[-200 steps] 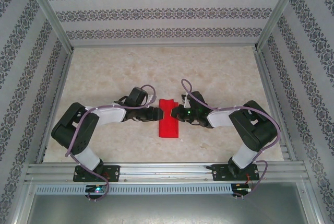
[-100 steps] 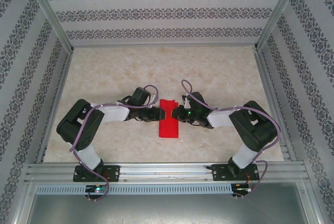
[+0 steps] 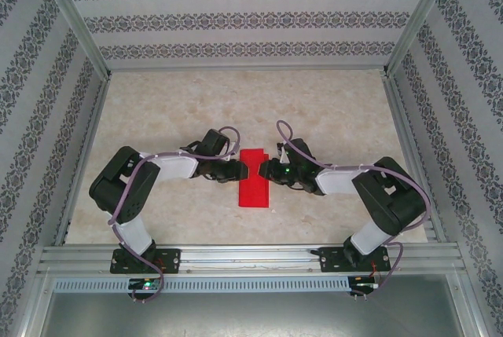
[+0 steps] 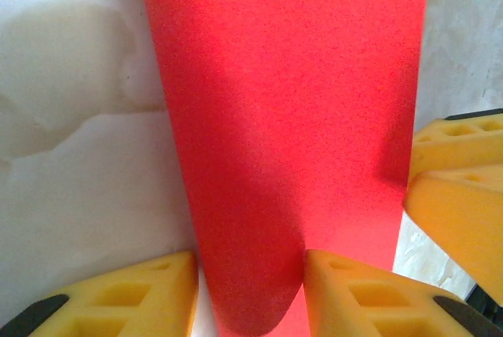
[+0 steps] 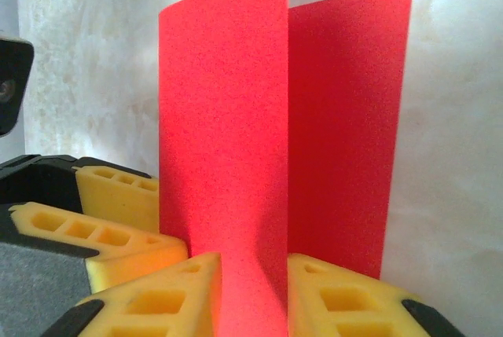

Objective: Fold a paper plane with a square sheet of paper (fold left side to right side)
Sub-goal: First fold in half a square sheet of paper at the center of the table.

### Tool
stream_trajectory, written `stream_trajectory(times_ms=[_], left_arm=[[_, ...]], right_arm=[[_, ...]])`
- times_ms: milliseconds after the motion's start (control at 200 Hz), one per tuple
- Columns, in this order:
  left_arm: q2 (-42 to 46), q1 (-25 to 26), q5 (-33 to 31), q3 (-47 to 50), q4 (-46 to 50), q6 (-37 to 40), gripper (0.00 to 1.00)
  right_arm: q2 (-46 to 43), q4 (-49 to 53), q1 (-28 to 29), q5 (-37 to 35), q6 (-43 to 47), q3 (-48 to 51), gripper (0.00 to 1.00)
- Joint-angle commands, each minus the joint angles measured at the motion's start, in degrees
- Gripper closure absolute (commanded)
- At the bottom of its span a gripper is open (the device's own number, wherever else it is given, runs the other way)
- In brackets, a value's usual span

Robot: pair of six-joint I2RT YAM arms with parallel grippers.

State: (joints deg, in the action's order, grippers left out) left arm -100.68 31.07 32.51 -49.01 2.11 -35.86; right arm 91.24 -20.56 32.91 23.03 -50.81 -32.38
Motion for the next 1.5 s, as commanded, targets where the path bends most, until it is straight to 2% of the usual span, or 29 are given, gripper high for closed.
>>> stream_trajectory(times_ms=[0,135,380,575,1494], left_arm=[[-5.18,2.76,-1.84,-1.1,-0.42,2.7,0.6],[-6.44,3.53,-2.69,-2.38,1.8,3.29,0.59],[-9.5,5.3,-5.0,-6.17,7.59,5.82,0.58],[-11.32,6.53,-5.53,-8.75,11.07,7.39,0.56],[-18.05,8.13,-5.52,-13.91,15.52,5.01,0.49]], right_arm=[[-4.04,3.92,0.32,-4.1,1.95,1.2,0.68],[-9.66,8.71,-0.72,-8.37,3.61,2.84,0.59],[-20.65,12.49,-5.14,-10.49,4.2,7.21,0.57],[-25.92,15.08,-6.7,-10.99,4.34,9.18,0.56],[-27.85,15.81,-7.37,-10.29,3.55,11.11,0.56]])
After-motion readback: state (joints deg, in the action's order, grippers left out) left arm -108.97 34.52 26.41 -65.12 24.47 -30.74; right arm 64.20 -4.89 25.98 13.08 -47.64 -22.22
